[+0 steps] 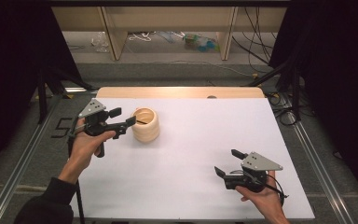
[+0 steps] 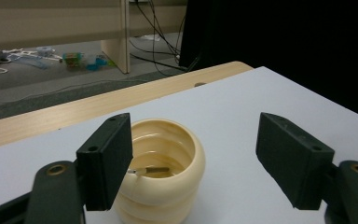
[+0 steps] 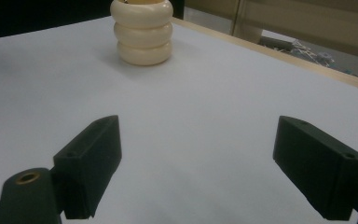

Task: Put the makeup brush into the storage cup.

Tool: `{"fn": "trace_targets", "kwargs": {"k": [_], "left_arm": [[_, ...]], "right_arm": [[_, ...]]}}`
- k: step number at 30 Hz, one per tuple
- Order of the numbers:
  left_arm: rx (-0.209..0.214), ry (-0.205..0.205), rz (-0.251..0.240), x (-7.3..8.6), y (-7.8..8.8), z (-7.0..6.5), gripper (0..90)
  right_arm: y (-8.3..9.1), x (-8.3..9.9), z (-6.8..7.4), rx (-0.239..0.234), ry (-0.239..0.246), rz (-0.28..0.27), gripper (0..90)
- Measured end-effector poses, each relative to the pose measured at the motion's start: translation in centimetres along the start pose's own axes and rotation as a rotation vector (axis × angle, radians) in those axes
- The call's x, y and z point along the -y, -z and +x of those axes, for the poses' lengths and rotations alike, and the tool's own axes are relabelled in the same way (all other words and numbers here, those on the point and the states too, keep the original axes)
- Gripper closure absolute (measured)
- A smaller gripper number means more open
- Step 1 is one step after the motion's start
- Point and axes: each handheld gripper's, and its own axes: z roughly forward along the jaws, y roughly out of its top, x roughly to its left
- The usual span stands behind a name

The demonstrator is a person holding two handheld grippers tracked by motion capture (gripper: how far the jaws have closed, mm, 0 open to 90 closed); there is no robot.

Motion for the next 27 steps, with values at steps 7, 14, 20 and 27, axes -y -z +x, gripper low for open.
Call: {"fn": "trace_targets", "kwargs": {"k": [7,14,20,27], "left_arm": [[0.034,-0.025,0.01,1.4,0.2,-0.7,25.4],[0.045,-0.038,-0.001,2.4,0.4,-1.2,25.3],[0.041,-0.08,-0.017,3.3,0.5,-2.0,25.4],[0.059,-0.093,-0.004,5.0,0.8,-2.3,25.4]], "right_arm": [[-0.1,0.0,0.0,0.0,0.001,-0.014,16.3],[0.1,-0.1,0.1,-0.004,0.003,0.006,16.3],[0.0,-0.1,0.2,-0.006,-0.003,-0.021,16.3],[0.1,-0.1,0.1,-0.005,-0.002,-0.015,16.3]]}}
